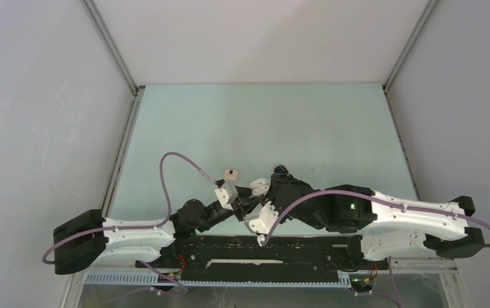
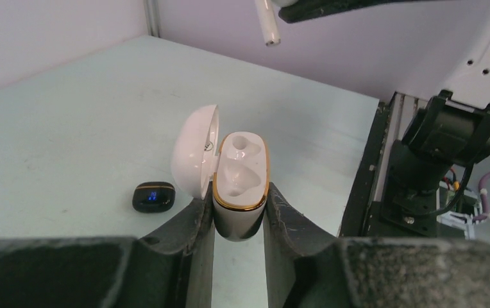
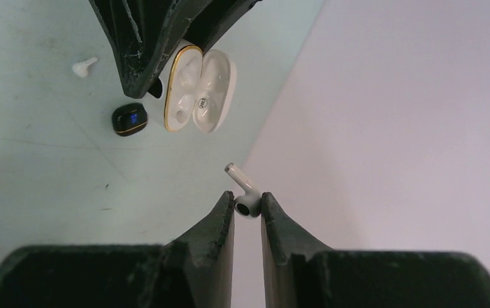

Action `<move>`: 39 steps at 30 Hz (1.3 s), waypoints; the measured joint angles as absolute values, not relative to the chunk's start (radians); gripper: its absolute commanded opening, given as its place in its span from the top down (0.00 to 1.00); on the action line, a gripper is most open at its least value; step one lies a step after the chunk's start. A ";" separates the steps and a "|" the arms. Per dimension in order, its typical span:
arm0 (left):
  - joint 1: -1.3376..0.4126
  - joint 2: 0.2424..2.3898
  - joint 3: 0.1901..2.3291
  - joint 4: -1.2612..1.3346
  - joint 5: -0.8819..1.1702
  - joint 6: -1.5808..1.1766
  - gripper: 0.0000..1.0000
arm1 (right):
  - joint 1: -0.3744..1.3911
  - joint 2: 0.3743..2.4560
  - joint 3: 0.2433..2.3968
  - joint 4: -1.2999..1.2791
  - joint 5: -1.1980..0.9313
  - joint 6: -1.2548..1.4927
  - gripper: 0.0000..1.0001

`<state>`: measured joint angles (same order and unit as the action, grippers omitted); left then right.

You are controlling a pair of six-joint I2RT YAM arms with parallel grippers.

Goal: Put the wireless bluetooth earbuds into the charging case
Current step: Insert the right earbud into the right side groove of the charging case.

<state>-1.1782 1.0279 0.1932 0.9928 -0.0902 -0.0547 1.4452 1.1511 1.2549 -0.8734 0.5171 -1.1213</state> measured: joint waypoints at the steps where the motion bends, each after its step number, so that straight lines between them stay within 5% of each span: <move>1: -1.178 1.019 0.196 0.989 -0.092 -0.059 1.00 | 1.450 1.136 1.245 -0.857 0.514 -1.140 1.00; 14: -1.251 0.968 0.268 0.909 -0.235 0.028 1.00 | 1.482 0.904 0.792 -0.424 0.545 -1.610 1.00; 39: -1.314 1.010 0.276 0.921 -0.384 0.141 1.00 | 1.489 0.948 0.781 -0.224 0.620 -1.721 1.00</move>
<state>-1.3136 1.0096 0.2756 0.9207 -0.3843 0.1413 1.4891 0.9478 0.7807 -0.2245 0.6197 -1.7206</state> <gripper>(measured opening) 0.300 0.200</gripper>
